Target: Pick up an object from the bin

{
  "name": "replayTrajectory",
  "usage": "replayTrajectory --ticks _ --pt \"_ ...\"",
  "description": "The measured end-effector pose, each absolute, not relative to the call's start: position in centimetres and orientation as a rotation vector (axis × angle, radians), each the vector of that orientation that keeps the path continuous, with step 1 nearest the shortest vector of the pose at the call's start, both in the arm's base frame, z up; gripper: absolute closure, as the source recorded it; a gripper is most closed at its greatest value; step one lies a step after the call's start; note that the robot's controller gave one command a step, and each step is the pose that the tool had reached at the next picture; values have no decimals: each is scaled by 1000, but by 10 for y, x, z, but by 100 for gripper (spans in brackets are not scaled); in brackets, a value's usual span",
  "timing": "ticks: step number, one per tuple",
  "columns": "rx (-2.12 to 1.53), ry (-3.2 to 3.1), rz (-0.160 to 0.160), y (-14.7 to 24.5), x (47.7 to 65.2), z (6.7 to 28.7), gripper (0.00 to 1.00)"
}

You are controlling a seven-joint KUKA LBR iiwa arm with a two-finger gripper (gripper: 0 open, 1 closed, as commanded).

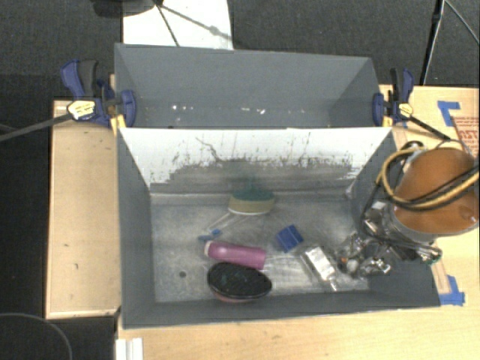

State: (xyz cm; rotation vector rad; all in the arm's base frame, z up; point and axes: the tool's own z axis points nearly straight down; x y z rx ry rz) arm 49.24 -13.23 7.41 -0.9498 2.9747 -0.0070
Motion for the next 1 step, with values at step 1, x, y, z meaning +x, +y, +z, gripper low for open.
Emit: replayTrajectory --ticks 1 --pt "-988 2972 -9 -138 502 221 100"
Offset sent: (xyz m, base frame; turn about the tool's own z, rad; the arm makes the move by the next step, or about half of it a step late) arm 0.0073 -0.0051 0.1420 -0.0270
